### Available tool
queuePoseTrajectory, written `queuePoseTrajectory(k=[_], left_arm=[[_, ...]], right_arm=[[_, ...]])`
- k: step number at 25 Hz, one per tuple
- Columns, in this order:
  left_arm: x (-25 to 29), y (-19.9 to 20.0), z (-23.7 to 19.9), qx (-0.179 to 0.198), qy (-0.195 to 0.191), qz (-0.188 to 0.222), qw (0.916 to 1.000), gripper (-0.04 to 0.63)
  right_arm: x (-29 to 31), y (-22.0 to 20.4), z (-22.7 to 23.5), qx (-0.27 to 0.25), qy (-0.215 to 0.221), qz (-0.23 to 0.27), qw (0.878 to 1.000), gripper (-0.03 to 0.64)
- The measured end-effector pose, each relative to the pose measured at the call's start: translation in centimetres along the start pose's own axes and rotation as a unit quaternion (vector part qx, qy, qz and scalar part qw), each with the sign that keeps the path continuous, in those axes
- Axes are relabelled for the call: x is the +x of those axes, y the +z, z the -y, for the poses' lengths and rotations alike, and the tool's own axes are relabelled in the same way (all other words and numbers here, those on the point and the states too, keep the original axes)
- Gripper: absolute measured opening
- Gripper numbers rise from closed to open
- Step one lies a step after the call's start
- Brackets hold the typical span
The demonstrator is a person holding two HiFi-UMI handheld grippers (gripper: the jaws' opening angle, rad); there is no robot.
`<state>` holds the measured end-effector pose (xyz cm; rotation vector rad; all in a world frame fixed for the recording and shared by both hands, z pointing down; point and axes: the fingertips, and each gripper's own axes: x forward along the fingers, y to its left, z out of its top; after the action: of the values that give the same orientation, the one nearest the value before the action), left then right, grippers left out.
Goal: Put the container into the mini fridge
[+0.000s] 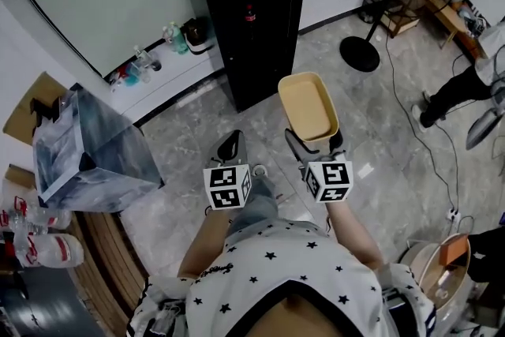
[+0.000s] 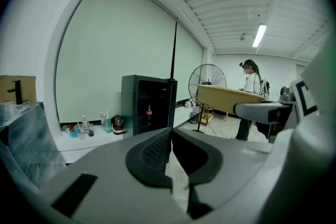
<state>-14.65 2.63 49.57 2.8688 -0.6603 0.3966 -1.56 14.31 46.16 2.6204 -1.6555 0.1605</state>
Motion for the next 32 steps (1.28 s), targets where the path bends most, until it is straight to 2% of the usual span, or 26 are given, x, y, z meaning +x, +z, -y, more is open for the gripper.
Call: queuePoseTrajectory(k=[15,32], left_arm=[[13.8,6.1,-3.4,0.006,-0.024,-0.008,0.9997,0.014],[24.6,9.7,-11.6,0.003,-0.013,-0.010,0.9999,0.014]], right_arm=[[13.6,3.3,5.9,0.001,-0.022,-0.005,1.000,0.515],[27.6,4.4,6.9,-0.008,-0.011,-0.012,1.000,0.515]])
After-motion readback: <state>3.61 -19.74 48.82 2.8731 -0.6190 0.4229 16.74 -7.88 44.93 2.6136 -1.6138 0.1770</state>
